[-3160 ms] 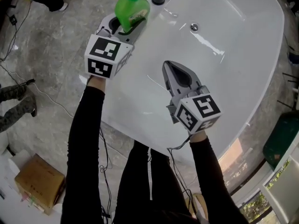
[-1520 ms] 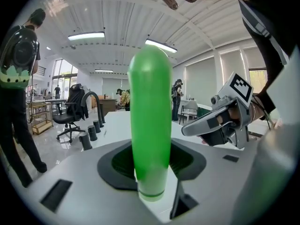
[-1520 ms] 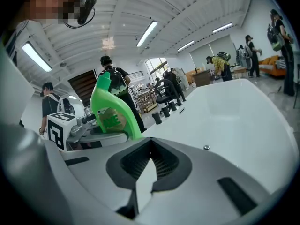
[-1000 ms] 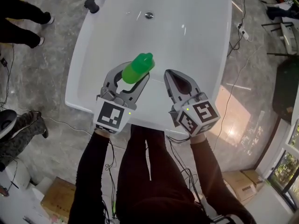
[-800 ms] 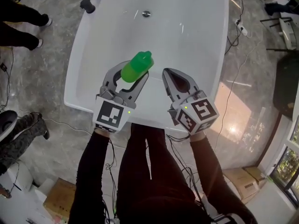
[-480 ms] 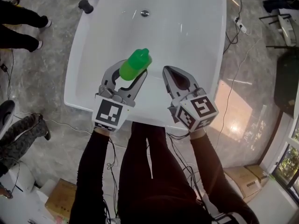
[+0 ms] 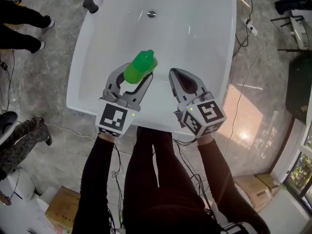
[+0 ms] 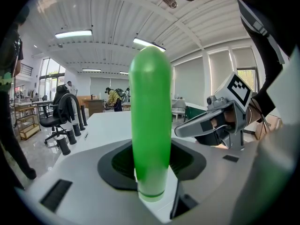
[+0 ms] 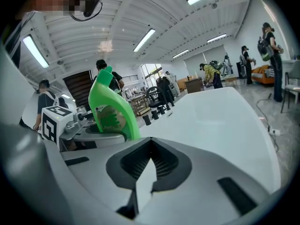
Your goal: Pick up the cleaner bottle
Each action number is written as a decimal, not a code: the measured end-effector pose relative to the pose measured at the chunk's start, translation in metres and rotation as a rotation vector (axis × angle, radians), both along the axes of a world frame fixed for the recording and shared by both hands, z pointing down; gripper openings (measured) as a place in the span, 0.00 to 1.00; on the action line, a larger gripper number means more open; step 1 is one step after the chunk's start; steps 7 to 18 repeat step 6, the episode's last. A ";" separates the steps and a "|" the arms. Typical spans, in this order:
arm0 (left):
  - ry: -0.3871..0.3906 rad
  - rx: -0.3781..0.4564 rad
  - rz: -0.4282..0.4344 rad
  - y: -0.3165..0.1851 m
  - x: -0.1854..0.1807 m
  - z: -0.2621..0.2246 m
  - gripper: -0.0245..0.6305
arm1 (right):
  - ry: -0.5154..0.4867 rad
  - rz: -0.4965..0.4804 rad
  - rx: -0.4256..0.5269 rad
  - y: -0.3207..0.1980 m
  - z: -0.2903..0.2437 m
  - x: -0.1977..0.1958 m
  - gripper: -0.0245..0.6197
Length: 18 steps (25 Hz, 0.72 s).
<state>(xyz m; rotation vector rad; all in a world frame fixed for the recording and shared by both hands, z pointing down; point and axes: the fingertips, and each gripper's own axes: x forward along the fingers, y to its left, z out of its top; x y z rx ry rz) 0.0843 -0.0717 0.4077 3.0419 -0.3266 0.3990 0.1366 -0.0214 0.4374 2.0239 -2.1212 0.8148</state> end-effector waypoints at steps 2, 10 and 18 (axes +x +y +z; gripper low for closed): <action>-0.002 -0.001 -0.002 0.000 -0.001 0.000 0.33 | -0.004 0.002 -0.003 0.000 0.000 -0.001 0.04; -0.004 0.000 -0.005 0.000 -0.004 0.001 0.33 | -0.007 0.001 0.001 0.000 0.001 -0.002 0.04; -0.004 0.000 -0.005 0.000 -0.004 0.001 0.33 | -0.007 0.001 0.001 0.000 0.001 -0.002 0.04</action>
